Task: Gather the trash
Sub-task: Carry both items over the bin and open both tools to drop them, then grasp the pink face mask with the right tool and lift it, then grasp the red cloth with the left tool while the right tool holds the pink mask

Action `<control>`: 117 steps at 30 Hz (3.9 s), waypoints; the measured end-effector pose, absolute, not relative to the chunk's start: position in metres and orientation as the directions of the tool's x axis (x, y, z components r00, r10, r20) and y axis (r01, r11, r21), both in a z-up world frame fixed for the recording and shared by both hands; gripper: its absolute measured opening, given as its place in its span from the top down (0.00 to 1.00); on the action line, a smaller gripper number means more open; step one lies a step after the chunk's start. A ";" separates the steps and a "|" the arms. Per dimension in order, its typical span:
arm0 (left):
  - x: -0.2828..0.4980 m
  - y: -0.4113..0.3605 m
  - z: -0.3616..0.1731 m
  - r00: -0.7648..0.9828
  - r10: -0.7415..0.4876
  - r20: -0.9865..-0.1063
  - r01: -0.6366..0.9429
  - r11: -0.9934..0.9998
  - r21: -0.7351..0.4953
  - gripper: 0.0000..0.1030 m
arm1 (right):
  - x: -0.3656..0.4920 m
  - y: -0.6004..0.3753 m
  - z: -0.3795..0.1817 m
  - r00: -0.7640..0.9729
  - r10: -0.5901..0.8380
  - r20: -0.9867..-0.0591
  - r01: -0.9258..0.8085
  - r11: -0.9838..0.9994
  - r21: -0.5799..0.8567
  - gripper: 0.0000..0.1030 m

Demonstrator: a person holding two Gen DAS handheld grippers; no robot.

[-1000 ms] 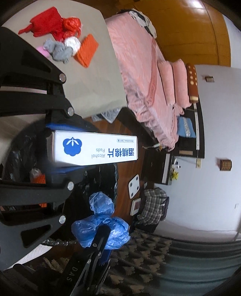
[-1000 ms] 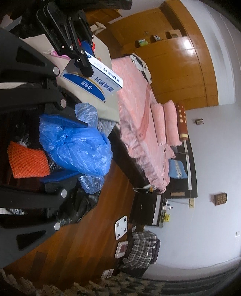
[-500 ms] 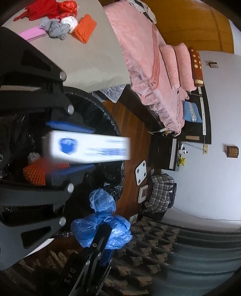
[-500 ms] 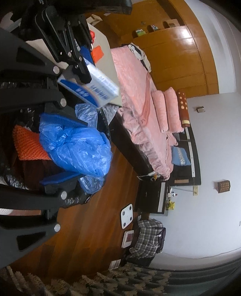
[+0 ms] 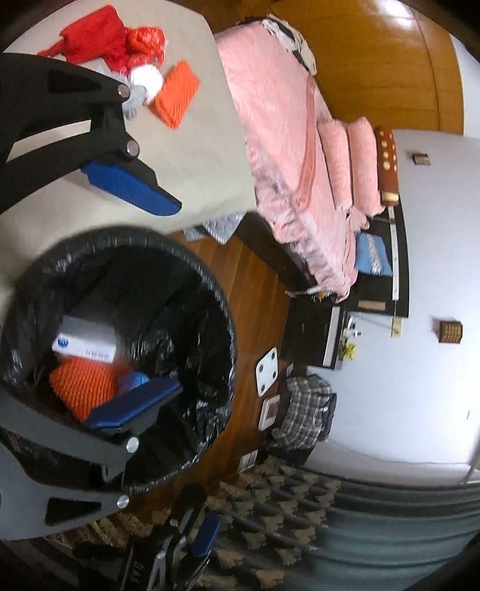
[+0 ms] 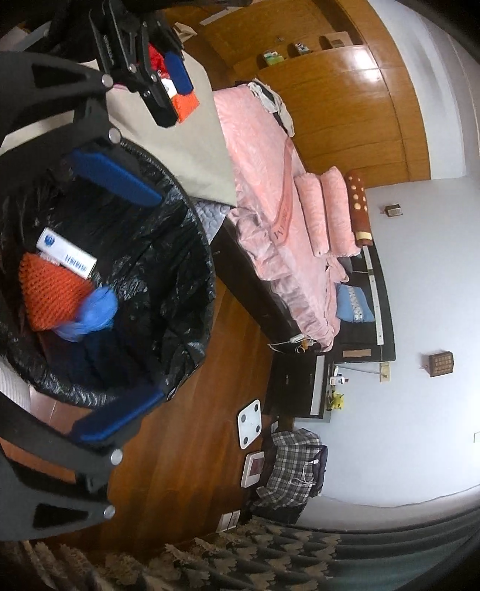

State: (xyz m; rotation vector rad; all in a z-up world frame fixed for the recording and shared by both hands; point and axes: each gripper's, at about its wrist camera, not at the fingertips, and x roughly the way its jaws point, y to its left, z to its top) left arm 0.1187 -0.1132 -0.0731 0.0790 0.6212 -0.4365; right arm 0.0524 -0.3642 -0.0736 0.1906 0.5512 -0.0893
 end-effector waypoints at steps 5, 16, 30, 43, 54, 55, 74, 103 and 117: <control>0.117 -0.085 -0.066 0.753 -0.329 -0.569 0.365 0.930 -0.055 0.13 | 0.058 -0.347 -0.068 0.854 -0.004 -0.521 0.101 0.982 0.157 0.06; 0.107 0.006 -0.054 0.821 -0.171 -0.545 0.184 0.983 -0.031 0.13 | 0.084 -0.270 -0.058 0.858 0.127 -0.498 -0.063 0.987 0.145 0.06; 0.093 0.108 -0.064 0.832 0.024 -0.554 -0.021 1.000 0.011 0.13 | 0.109 -0.154 -0.068 0.821 0.308 -0.481 -0.276 0.951 0.138 0.06; 0.089 0.166 -0.092 0.792 0.117 -0.599 -0.130 0.991 0.022 0.13 | 0.131 -0.083 -0.112 0.748 0.375 -0.548 -0.333 0.926 0.180 0.09; 0.084 0.193 -0.113 0.760 0.143 -0.634 -0.171 0.985 0.018 0.13 | 0.143 -0.041 -0.154 0.661 0.376 -0.650 -0.375 0.915 0.148 0.20; 0.084 0.195 -0.114 0.758 0.144 -0.637 -0.173 0.985 0.018 0.13 | 0.143 -0.039 -0.156 0.653 0.379 -0.656 -0.381 0.913 0.148 0.22; 0.085 0.195 -0.120 0.746 0.130 -0.653 -0.170 0.985 0.002 0.13 | 0.139 -0.024 -0.180 0.523 0.432 -0.735 -0.456 0.870 0.187 0.77; 0.104 0.171 -0.122 0.743 0.110 -0.661 -0.152 0.988 -0.006 0.17 | 0.142 -0.055 -0.129 0.629 0.449 -0.635 -0.450 0.876 0.174 0.83; 0.137 0.167 -0.148 0.688 0.096 -0.720 -0.142 0.990 -0.003 0.47 | 0.146 -0.057 -0.133 0.633 0.440 -0.637 -0.447 0.880 0.163 0.83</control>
